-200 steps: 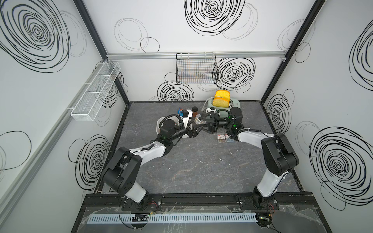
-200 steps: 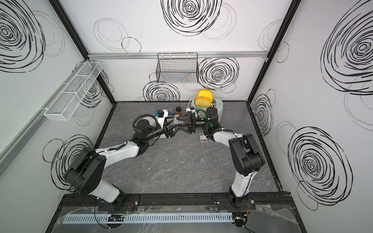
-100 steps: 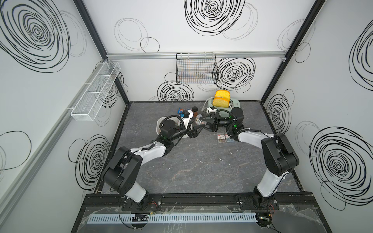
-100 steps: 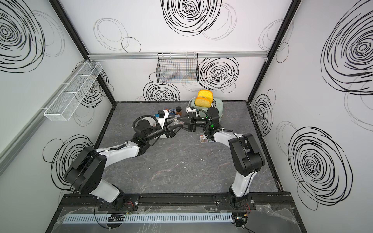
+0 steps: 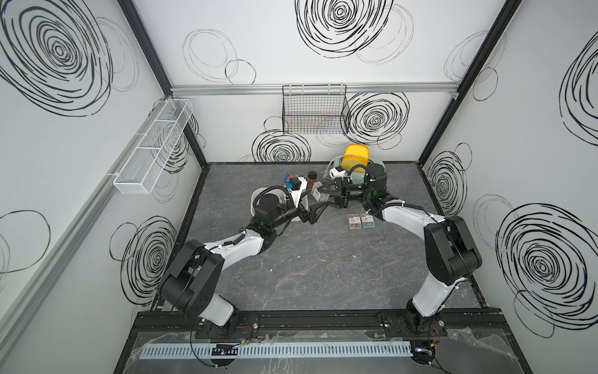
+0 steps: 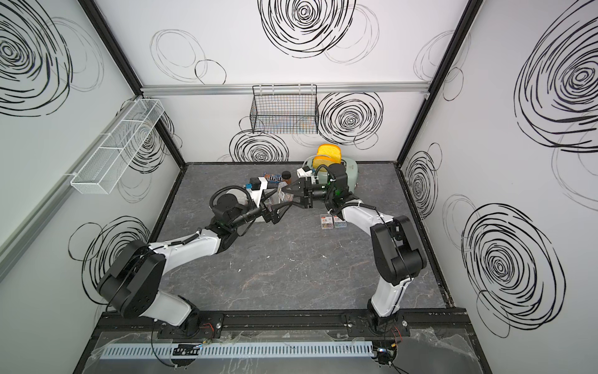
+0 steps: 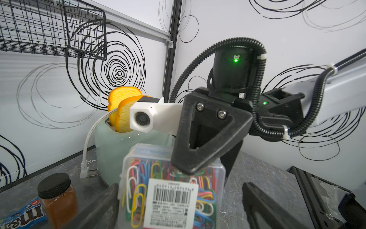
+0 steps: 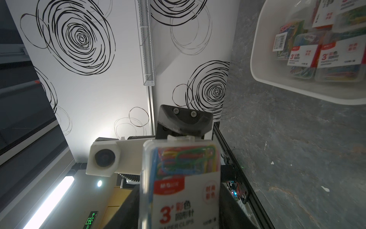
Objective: Take the paper clips out of the storage box
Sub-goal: Place the boxed paper clips at the center of the board.
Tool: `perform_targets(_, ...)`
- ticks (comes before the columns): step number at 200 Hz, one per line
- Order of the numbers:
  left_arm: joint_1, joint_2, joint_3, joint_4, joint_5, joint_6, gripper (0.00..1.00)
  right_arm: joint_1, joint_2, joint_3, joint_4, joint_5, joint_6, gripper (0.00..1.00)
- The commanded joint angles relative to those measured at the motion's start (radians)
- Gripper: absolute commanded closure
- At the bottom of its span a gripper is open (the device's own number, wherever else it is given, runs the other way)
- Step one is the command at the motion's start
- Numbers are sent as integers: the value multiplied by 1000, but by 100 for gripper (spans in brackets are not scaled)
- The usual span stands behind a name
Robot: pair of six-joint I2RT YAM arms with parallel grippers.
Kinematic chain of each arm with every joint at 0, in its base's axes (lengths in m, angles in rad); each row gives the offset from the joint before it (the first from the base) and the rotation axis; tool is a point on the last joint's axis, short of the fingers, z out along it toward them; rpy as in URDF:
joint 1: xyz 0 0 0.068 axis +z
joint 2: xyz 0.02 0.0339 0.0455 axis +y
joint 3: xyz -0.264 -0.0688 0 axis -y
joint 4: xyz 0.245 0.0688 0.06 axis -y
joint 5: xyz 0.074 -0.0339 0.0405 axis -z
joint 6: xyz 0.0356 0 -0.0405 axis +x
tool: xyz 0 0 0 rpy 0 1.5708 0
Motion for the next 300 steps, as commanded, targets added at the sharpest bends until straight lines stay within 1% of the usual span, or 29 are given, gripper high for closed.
perform_targets(1,-1,-47,-23,11,18,-9,1,-12,-29,56,-128,29,-133,65)
perform_targets(25,17,-89,-33,-27,19,-58,1,-23,-23,125,-347,48,-326,65)
perform_targets(40,38,-116,-18,-90,15,-112,2,-27,-20,164,-472,72,-438,65)
perform_targets(57,79,-125,26,-187,26,-222,2,-27,-15,206,-618,113,-581,65)
perform_targets(58,82,-124,31,-195,28,-242,1,-27,-14,208,-625,116,-592,65)
perform_targets(75,131,-106,105,-308,87,-399,2,-26,-14,224,-735,176,-713,65)
perform_targets(92,164,-75,176,-423,139,-528,1,-23,-25,223,-808,248,-807,65)
perform_targets(112,177,-35,269,-589,147,-620,1,-2,-50,227,-875,375,-921,64)
perform_targets(134,178,22,369,-778,191,-688,1,39,-80,216,-922,546,-1032,64)
perform_targets(145,175,36,389,-842,196,-719,0,72,-99,201,-925,640,-1081,64)
perform_targets(156,172,43,375,-846,214,-784,0,112,-119,178,-913,741,-1131,64)
perform_targets(169,169,50,348,-847,228,-861,2,160,-142,149,-893,858,-1175,64)
perform_targets(185,169,43,297,-829,216,-942,4,201,-170,104,-848,950,-1201,64)
perform_targets(196,162,36,281,-821,213,-963,4,226,-190,71,-810,1006,-1219,63)
perform_targets(219,149,45,281,-821,219,-984,4,268,-214,31,-766,1083,-1257,63)
perform_targets(255,128,63,281,-800,238,-983,5,298,-211,31,-758,1136,-1288,63)
perform_targets(286,103,92,276,-787,262,-966,15,316,-204,31,-753,1147,-1302,62)
perform_targets(300,101,101,274,-793,261,-958,17,326,-204,31,-753,1144,-1310,62)
